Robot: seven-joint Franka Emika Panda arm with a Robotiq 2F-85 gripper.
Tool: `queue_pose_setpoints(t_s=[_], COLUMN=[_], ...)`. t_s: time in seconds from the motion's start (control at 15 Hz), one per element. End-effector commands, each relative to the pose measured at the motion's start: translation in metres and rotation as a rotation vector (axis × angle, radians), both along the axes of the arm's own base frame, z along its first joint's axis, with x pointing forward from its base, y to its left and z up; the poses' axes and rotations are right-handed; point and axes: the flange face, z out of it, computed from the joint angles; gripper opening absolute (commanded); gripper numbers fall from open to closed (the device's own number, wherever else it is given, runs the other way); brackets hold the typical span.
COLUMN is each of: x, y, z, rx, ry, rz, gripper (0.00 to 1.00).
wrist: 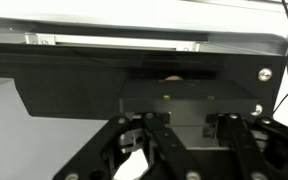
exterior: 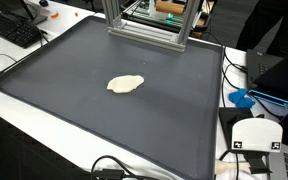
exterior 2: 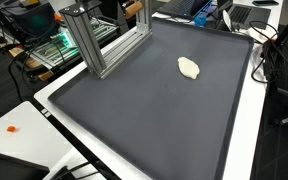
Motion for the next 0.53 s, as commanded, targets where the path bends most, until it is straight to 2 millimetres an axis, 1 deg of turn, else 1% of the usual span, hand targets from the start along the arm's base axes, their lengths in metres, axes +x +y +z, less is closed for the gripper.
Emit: queue_pose_setpoints(t_s=[0.0, 0.47], x=[-0.011, -0.009], y=[0.002, 0.002], z=[-0.003, -0.015], rx=[0.012, 0.011], ry=[-0.027, -0.047], rz=[-0.018, -0.044], gripper=[0.22, 0.22])
